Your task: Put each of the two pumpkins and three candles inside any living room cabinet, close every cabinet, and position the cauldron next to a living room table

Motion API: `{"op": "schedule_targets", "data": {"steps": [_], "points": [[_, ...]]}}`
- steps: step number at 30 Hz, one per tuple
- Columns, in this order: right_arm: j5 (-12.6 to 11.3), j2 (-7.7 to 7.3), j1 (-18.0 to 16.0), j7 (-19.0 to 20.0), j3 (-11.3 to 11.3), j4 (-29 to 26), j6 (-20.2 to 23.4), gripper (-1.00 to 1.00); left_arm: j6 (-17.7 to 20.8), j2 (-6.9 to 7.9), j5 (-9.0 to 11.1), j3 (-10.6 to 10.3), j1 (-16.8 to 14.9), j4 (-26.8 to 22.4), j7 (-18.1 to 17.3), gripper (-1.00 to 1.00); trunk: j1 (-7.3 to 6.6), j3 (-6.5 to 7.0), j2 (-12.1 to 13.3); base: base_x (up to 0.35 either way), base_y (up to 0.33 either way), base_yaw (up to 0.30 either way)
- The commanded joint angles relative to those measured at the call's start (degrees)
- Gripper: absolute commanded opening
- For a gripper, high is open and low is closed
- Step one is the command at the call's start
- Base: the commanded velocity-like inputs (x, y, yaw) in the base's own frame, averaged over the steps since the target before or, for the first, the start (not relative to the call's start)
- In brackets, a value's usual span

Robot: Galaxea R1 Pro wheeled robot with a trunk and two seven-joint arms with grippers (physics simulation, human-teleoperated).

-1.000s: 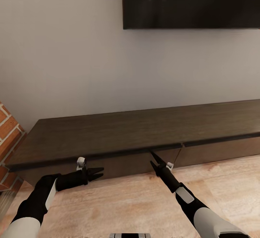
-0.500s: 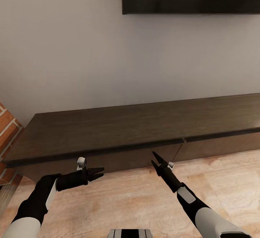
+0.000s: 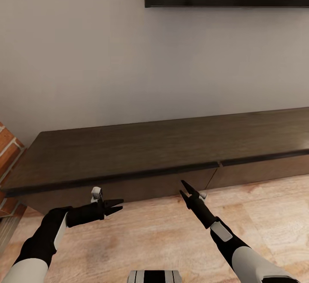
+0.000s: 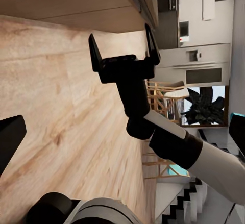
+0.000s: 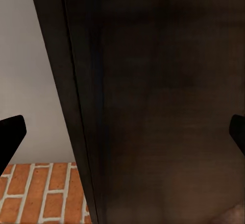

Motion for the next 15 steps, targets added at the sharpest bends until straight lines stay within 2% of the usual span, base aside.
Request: {"op": "schedule_targets", "data": {"steps": [1, 8, 15], "points": [[-0.46, -0.02, -0.02, 0.11, 0.1, -0.02, 0.58, 1.0, 0.6, 0.03, 0.06, 0.01, 0.0, 0.0, -0.14, 1.0, -0.01, -0.04, -0.02, 0.011, 0.0, 0.0], [-0.36, 0.01, -0.02, 0.34, 0.38, -0.47, 0.38, 1.0, 0.6, 0.04, 0.07, 0.02, -0.01, 0.0, -0.12, 1.0, -0.01, -0.04, -0.02, 0.06, 0.019, 0.0], [0.22, -0.01, -0.02, 4.22, 0.54, -0.51, -0.03, 1.0, 0.52, 0.01, -0.01, 0.01, -0.02, -0.01, -0.11, 1.0, -0.01, -0.04, -0.02, 0.004, 0.001, 0.0]]}}
